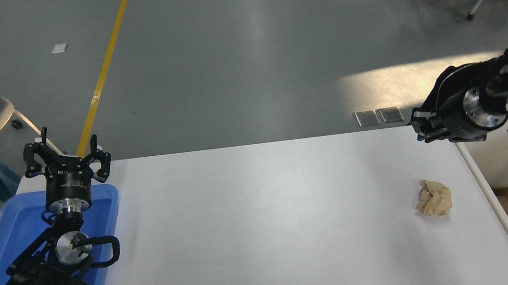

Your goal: Pick up paper ball place in dustbin

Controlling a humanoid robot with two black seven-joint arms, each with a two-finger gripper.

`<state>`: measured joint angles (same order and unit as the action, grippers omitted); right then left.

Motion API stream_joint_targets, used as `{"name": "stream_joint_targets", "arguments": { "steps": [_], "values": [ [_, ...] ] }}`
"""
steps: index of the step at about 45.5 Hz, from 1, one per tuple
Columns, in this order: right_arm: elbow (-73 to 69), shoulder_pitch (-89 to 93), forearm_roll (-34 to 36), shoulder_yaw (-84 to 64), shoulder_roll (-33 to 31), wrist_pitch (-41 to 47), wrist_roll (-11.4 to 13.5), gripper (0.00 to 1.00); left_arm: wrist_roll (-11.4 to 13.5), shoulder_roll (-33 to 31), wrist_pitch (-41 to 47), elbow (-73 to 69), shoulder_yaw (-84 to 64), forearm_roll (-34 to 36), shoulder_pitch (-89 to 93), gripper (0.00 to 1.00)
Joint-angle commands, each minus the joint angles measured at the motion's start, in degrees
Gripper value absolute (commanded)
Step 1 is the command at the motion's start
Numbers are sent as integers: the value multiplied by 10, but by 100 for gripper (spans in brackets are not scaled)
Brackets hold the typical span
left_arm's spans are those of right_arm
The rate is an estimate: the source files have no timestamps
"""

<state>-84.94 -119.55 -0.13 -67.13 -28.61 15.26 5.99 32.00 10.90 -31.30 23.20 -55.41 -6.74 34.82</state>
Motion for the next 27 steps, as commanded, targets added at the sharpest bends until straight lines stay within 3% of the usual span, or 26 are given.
{"name": "stream_joint_targets", "arguments": {
  "steps": [1, 16, 27],
  "values": [
    [-75, -169, 2, -41, -14, 85, 1, 100, 1, 0, 0, 0, 0, -1, 0, 99],
    [-89, -321, 3, -42, -69, 273, 1, 100, 1, 0, 0, 0, 0, -1, 0, 99],
    [-99, -350, 3, -43, -83, 297, 2, 100, 1, 0, 1, 0, 0, -1, 0, 99]
  ]
}}
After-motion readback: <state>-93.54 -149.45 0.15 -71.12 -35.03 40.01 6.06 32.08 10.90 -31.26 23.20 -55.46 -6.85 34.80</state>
